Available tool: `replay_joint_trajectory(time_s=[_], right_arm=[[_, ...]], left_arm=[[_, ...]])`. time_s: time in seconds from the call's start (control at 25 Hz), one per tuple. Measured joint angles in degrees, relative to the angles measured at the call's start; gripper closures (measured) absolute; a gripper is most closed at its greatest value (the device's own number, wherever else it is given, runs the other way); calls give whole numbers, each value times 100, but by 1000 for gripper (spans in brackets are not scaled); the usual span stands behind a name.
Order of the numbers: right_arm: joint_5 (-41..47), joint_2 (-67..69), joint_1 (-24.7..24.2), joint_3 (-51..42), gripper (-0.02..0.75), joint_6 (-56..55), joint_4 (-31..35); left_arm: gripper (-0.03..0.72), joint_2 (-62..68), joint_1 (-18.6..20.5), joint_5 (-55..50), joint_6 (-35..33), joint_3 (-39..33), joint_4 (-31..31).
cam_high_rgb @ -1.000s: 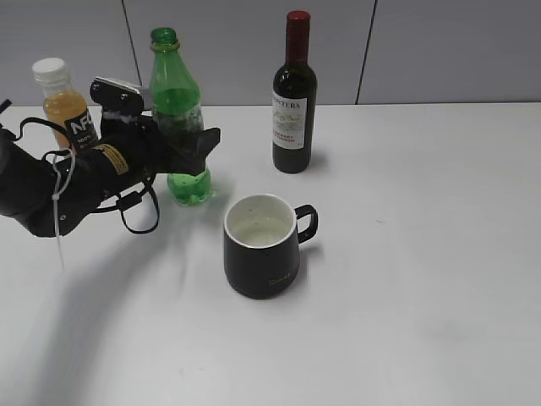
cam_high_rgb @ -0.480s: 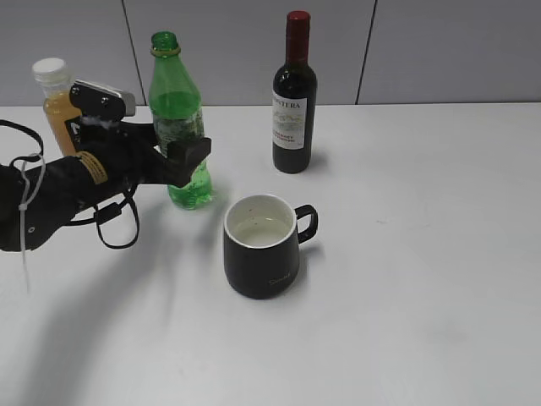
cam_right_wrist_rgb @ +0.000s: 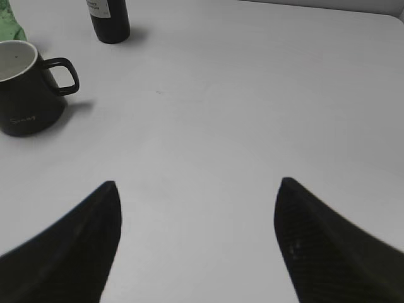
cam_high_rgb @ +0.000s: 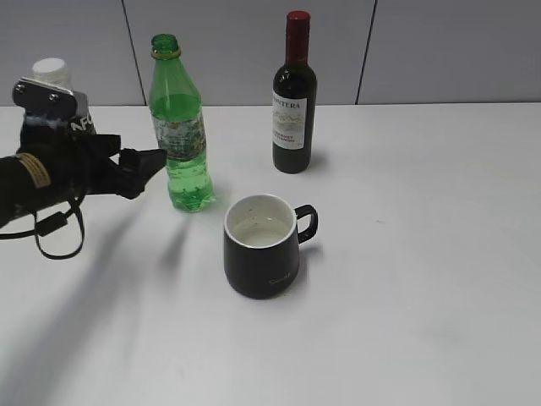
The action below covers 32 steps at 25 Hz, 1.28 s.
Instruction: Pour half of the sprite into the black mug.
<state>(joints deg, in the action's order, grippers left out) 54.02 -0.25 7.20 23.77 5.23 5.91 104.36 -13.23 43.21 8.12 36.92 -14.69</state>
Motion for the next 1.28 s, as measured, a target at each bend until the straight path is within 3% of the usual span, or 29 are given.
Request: replay_joint_trajectory(time_s=[0.4, 0.64, 0.8, 1.0, 1.28], right_arm=[[0, 0, 0, 0, 167, 0, 0], [0, 0, 0, 0, 168, 0, 0], [0, 0, 0, 0, 168, 0, 0], [0, 0, 0, 0, 168, 0, 0], [0, 0, 0, 0, 168, 0, 0]], left_arm=[[64, -2053, 364, -3526, 0, 138, 373], [71, -2613, 414, -6335, 0, 996, 431], [72, -2783, 416, -7768, -425, 1567, 722], [74, -2923, 426, -9023, -771, 2048, 1030], [76, -3136, 426, -9718, -849, 2117, 1334]])
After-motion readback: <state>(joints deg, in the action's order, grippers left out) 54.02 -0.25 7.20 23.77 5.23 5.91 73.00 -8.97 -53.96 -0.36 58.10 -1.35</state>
